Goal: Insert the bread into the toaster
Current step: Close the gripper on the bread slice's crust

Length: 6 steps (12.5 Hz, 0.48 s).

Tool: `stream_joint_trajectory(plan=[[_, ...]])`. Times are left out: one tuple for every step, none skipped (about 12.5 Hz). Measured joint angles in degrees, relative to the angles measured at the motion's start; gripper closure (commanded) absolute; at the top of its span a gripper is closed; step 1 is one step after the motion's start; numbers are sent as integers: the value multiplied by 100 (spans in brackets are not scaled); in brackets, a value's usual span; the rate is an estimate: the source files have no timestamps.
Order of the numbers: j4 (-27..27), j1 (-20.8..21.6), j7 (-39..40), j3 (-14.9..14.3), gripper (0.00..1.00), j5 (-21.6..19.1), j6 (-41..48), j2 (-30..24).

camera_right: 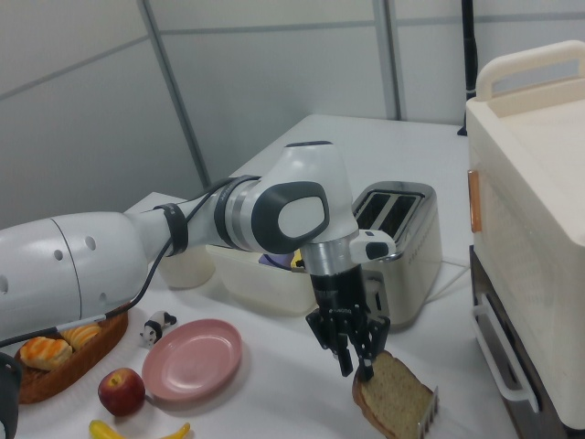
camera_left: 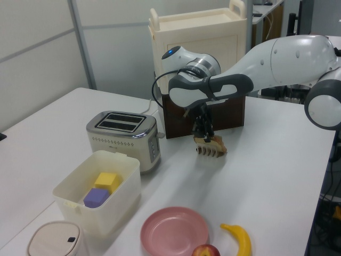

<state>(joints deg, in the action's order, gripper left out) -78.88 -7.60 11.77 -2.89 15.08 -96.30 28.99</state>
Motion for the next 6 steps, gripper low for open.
stream_joint_trajectory(plan=[[0,1,0,0,66,5,0,0],[0,2,0,0,69,6,0,0],[0,4,0,0,74,7,0,0],[0,5,0,0,76,7,0,0],[0,6,0,0,77,7,0,0],[0,7,0,0,80,7,0,0]])
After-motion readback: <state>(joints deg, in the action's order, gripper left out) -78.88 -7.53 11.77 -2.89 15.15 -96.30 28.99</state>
